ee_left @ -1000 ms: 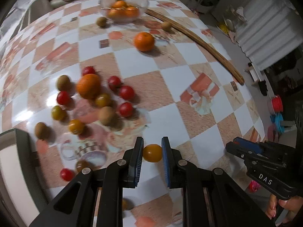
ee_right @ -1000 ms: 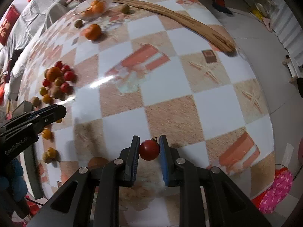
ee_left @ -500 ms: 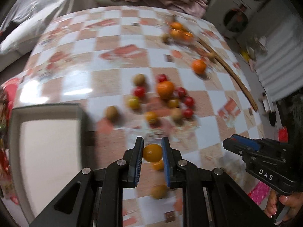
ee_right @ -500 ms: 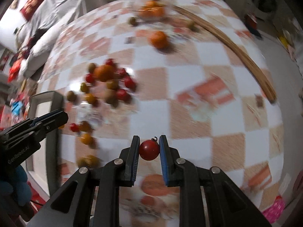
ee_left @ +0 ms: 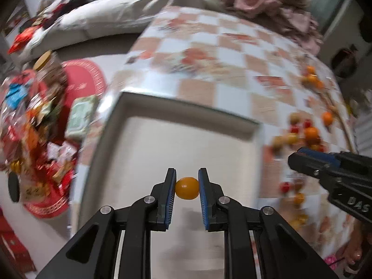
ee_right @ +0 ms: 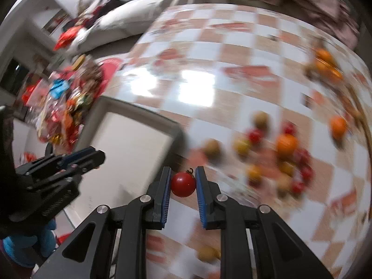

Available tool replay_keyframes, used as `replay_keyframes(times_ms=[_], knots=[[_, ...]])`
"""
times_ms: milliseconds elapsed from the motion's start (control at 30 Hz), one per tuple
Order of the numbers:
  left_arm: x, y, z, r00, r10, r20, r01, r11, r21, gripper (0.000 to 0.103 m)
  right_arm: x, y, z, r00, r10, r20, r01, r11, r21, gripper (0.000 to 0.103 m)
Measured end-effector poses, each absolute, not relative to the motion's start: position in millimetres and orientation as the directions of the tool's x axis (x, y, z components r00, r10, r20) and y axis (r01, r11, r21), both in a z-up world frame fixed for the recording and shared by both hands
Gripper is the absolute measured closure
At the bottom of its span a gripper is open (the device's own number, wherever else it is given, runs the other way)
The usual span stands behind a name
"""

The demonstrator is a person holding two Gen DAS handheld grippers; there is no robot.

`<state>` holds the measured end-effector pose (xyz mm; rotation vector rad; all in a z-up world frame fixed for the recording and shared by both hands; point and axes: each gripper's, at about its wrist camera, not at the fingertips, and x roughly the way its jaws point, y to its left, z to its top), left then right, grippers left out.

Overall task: Organize fruits
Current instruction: 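Carry both tomatoes to the white tray and open both tools to release them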

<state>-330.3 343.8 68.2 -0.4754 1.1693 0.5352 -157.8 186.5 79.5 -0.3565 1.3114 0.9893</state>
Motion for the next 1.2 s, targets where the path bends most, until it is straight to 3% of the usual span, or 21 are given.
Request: replay_keyframes(times_ms=[467,500,533,600,800,867,933,1200], knots=[[-358,368,20,0.201,0.186,-0.962,-0.674,0.739,0.002,0.08,-194,283,21,-0.136,0.298,-0.945,-0.848,0.458,0.266,0.08],[-357,369,19,0.196,0.189,-0.962,-0.673,0.739,0.008,0.073,-195,285,18,-0.132,0.29,-0.948,-0.851,0.457,0.258,0.079],[-358,368,19,0.194,0.195,-0.961,-0.674,0.739,0.014,0.056,-196,285,15,-0.129,0.283,-0.95,-0.854,0.456,0.252,0.079],[-360,369,23,0.205,0.222,-0.953,-0.681,0.732,0.024,0.031,-198,285,16,-0.115,0.287,-0.951,-0.861,0.449,0.24,0.079],[-363,373,22,0.2,0.211,-0.957,-0.681,0.732,0.019,0.031,-196,286,17,-0.119,0.284,-0.951,-0.864,0.443,0.24,0.078],[-364,373,22,0.196,0.208,-0.958,-0.68,0.733,0.02,0.031,-195,288,16,-0.136,0.288,-0.948,-0.856,0.447,0.259,0.063],[-365,372,23,0.191,0.207,-0.96,-0.678,0.735,0.023,0.031,-194,286,20,-0.136,0.305,-0.943,-0.849,0.454,0.27,0.029],[-365,356,30,0.173,0.195,-0.965,-0.649,0.76,0.037,0.031,-184,271,53,-0.125,0.394,-0.911,-0.825,0.469,0.316,0.024]])
